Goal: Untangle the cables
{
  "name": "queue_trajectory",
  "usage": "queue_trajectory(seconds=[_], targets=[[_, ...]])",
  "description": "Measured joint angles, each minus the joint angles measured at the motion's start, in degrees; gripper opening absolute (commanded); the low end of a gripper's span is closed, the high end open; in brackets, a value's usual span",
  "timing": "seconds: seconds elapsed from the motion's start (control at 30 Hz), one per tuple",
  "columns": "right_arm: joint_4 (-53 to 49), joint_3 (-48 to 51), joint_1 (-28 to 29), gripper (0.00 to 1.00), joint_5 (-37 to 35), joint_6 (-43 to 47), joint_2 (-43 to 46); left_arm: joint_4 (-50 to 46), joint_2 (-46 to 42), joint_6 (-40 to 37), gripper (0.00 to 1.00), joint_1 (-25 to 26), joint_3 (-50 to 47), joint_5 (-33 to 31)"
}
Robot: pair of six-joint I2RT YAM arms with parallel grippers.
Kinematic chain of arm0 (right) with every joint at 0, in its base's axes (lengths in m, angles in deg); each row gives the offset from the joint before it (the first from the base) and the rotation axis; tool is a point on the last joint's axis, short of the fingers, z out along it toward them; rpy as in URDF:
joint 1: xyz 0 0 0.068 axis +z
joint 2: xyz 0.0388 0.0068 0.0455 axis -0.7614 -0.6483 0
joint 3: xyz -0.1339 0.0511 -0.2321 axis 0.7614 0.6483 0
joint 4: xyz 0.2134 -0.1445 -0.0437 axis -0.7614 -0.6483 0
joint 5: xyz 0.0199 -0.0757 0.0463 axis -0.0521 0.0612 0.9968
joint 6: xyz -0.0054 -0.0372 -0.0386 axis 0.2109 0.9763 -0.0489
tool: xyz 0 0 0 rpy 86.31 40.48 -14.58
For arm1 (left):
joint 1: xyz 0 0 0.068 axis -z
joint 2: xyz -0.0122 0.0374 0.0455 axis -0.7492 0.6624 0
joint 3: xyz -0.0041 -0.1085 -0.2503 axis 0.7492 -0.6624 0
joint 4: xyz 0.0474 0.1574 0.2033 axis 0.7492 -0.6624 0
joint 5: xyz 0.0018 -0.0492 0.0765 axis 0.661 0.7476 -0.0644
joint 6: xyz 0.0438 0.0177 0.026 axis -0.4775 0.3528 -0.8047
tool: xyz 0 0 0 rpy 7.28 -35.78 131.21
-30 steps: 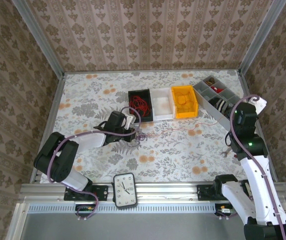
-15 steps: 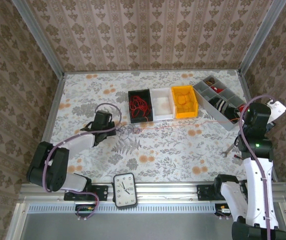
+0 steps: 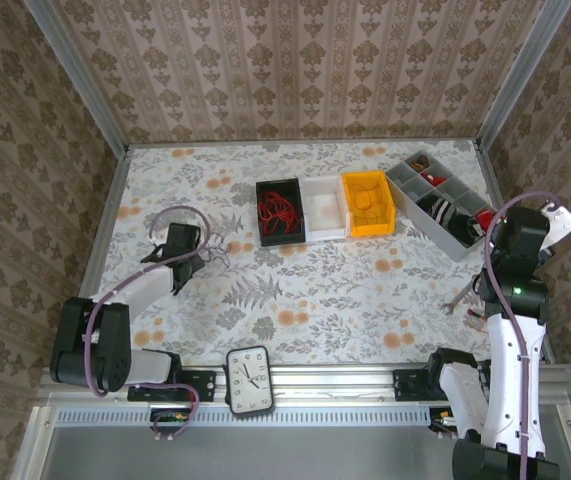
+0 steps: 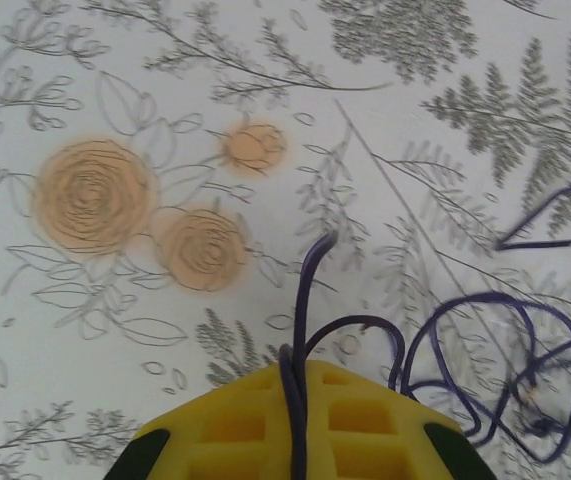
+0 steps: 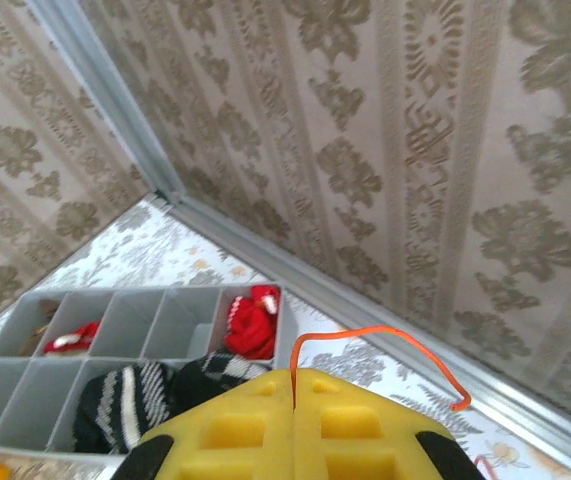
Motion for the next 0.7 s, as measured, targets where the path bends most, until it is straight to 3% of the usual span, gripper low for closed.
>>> queue_trajectory(seconds=[0.2, 0.4, 0.53, 0.7], targets=[[5.38, 4.55, 1.64, 0.01, 16.79, -2.14, 0.09, 12.39, 2.16, -6.01, 0.00, 8.72, -1.42, 11.58], [10.84, 4.17, 10.08, 0.01, 30.86, -2.95, -1.36, 18.93, 5.77, -10.38, 0.00, 15.15, -0.61, 19.87], [12.63, -2.60, 16.06, 0.01, 34.62, -2.62, -5.01, 19.85, 8.48, -12.55, 0.00, 17.00, 0.94, 22.14], [17.44, -11.82, 19.21, 0.00, 34.38, -2.10, -9.68, 20.98, 9.57, -13.60, 0.00, 17.18, 2.08, 22.73]])
